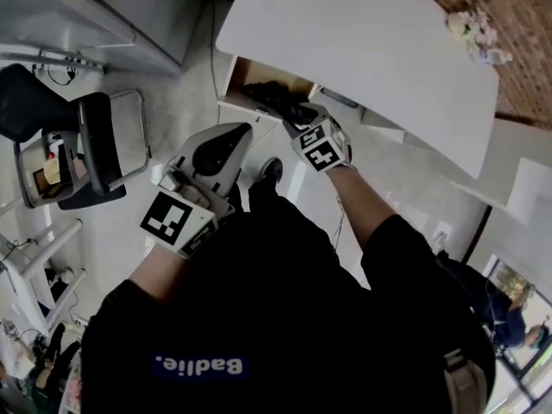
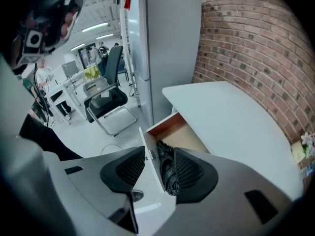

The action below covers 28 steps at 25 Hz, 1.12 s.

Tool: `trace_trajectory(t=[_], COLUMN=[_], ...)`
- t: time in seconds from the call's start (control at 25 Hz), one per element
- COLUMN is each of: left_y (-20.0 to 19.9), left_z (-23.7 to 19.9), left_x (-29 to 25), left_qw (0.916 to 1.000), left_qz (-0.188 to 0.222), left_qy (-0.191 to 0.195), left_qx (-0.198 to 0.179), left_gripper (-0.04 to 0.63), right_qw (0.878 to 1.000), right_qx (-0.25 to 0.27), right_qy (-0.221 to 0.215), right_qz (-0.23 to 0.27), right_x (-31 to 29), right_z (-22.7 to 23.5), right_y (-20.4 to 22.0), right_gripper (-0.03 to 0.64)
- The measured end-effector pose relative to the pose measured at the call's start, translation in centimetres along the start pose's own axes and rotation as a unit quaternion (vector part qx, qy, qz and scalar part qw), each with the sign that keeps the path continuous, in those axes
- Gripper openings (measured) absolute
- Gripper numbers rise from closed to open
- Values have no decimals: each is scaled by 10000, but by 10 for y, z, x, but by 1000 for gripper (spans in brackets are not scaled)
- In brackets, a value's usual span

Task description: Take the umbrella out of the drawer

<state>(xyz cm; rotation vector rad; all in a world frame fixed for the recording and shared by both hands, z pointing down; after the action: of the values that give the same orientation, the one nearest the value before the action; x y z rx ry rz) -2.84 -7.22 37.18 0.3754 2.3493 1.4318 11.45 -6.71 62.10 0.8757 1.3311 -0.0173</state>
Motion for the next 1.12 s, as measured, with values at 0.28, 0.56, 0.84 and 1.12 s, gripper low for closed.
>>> trace_trajectory(t=[0.28,0.56,0.84,1.12], left_y=[11,18,25,30], left_z=[-16,-27,-39,-50], left_x=[-2,-2,-2,-1], left_qw=[9999,9999,9996,9993], left_qz=[-72,-69,-87,-126], left_qy=[19,-34,-161,-308], left_qx=[-77,90,196,145], left_gripper=[-3,-3,-3,-3], right_qw=[9968,9900,9807,9630], right_qx=[427,673,905,1337], right_qy=[-34,110,-142,-312], right_qz=[-678,-1235,-1730,-2320], right_x=[-54,-98,-143,-174], right_z=[10,23,33,40], right_y=[24,41,67,94], right_gripper=[219,268,284,288])
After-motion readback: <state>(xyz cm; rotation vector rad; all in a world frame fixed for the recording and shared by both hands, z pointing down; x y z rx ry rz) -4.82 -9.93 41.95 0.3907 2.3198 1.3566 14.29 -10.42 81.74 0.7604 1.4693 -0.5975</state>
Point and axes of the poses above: the fingertips, and each gripper's own axes: x backward along the fingers, z to its right, y out of its underside, the point moved 3 cm from there along x, backward along the fingers, and after that the axes turned 1 degree about x, right-handed, at the moved point
